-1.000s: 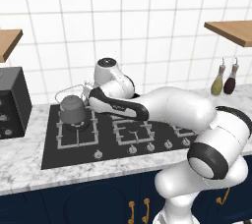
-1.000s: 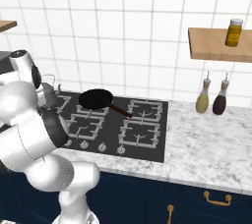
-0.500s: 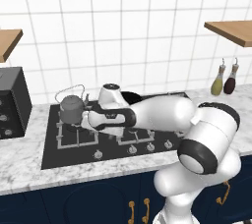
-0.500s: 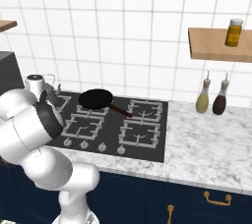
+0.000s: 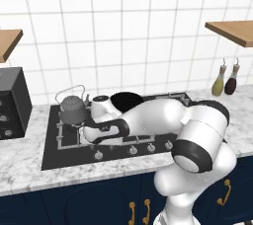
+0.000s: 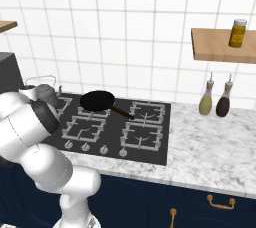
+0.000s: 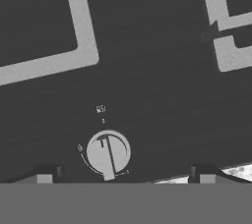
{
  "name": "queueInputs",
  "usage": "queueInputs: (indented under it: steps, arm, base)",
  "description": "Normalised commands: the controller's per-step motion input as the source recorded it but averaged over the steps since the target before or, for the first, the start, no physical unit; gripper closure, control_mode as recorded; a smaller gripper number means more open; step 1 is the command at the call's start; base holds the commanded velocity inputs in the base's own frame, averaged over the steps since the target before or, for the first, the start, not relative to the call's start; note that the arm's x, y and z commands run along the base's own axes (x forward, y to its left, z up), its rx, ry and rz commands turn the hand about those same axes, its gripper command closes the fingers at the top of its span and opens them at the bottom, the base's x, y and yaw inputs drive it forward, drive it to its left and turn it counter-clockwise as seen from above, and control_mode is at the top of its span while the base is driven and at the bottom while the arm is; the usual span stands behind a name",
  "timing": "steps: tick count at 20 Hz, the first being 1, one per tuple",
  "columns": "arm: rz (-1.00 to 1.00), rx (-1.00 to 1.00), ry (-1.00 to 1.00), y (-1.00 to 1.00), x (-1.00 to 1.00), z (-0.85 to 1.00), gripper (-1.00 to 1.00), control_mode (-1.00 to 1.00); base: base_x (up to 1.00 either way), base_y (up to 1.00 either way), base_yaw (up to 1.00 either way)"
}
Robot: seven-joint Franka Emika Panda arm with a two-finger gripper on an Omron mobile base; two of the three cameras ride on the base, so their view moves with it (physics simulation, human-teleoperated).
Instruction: Pick the kettle from the counter and place it on a stove burner. Then turn the burner on.
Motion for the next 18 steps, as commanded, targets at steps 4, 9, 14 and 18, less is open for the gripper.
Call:
queueInputs:
  steps: [4,9,14,18]
  arm:
    - [0.07,-0.08,0.00,0.02,0.00,-0.48,-1.00,-1.00]
    - [0.01,-0.01,0.00,0.05,0.00,-0.16,-1.00,-1.00]
    - [-0.03,0.00,-0.09,0.36,0.25,0.00,-1.00,-1.00]
    - [-0.02,0.00,0.00,0.05,0.06,0.00,-1.00,-1.00]
  base:
    - [0.00,0.00,0.00]
    - [0.00,0.00,0.00]
    - [0.00,0.00,0.00]
    - [0.00,0.00,0.00]
